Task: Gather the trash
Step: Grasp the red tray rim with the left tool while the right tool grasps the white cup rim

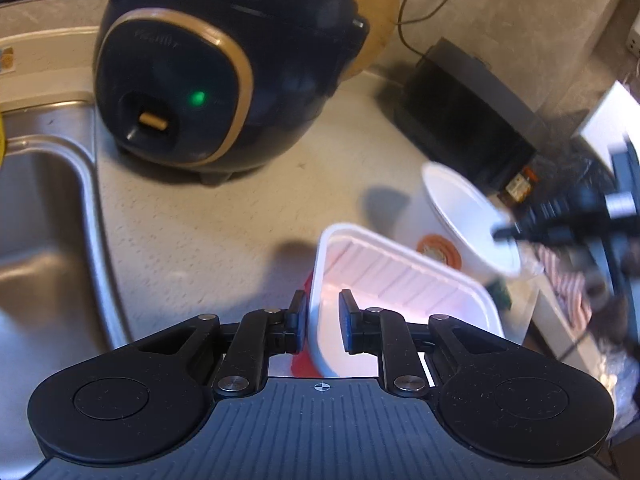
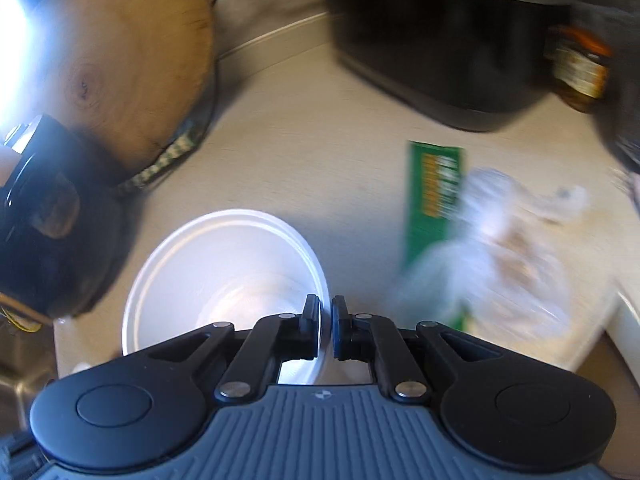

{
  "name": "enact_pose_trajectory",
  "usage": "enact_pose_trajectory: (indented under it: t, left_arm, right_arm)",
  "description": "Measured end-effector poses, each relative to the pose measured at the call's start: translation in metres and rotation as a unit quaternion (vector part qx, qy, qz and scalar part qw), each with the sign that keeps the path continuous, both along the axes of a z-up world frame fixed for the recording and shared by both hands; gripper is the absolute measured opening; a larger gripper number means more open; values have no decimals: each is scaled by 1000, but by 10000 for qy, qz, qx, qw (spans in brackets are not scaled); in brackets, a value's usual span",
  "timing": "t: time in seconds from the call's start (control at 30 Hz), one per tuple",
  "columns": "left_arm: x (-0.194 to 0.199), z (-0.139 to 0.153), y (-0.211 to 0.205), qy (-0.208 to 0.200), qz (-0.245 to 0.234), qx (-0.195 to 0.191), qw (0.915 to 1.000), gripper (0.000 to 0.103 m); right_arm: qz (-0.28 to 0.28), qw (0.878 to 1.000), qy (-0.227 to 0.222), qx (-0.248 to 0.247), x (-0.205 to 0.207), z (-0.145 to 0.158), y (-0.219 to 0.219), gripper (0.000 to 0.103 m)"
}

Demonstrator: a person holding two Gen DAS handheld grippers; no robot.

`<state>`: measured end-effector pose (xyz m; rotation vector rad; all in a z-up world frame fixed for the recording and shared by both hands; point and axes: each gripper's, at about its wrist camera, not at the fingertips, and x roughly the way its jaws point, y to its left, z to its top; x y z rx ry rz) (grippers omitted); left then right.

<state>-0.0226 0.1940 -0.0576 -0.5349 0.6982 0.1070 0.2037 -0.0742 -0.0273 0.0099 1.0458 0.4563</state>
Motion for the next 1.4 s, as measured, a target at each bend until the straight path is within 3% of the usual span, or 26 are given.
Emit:
enact_pose_trajectory:
  t: [0.2,0.37,0.57,0.67,0.7,0.77,0.93,1.1,1.17,1.23,1.33,1.4]
  left_arm:
    - [-2,22,-2,-78,375,213,9990,21]
    - [-9,25,-4,75,670,154,9976,21]
    - [-6,16,-18,453,896,213,9947,21]
    - [-2,13,-24,456,919,158,9946,24]
    - [-1,12,-25,477,922,191,9944,29]
    - [3,12,-26,492,910,237,9944,36]
    - [14,9,-24,530,736,197,9957,36]
    - [32,-11,-25,817,481,246,9952,36]
    - [33,-15,-25,792,394,238,9958,34]
    - [32,-14,-27,670,240,248,9972,17]
    - [26,-14,-23,473,192,-129,9986,16]
    - [22,-13,-22,423,255,-182,9986,15]
  right_arm:
    - [-81,9992,-239,297,-21,7,-43,14]
    - [404,9965,-683,266,-49,11,-49,35]
    - [925,9916,-86,900,-79,-12,-37,38]
    - [1139,9884,89,1003,-91,-24,-26,38]
    - [1160,9880,128,1009,-93,-27,-23,37]
    - [1184,9875,124,1032,-94,-27,-18,38]
    - [1214,9846,48,1258,-97,-17,-19,40]
    - [1205,9845,163,1266,-106,-28,-18,42]
    - [1220,9846,195,1237,-109,-30,-15,42]
    - [1228,9853,186,1176,-113,-32,-12,42]
    - [1287,9859,136,1057,-121,-35,-6,45]
    - [1379,9864,-62,890,-129,-34,0,45]
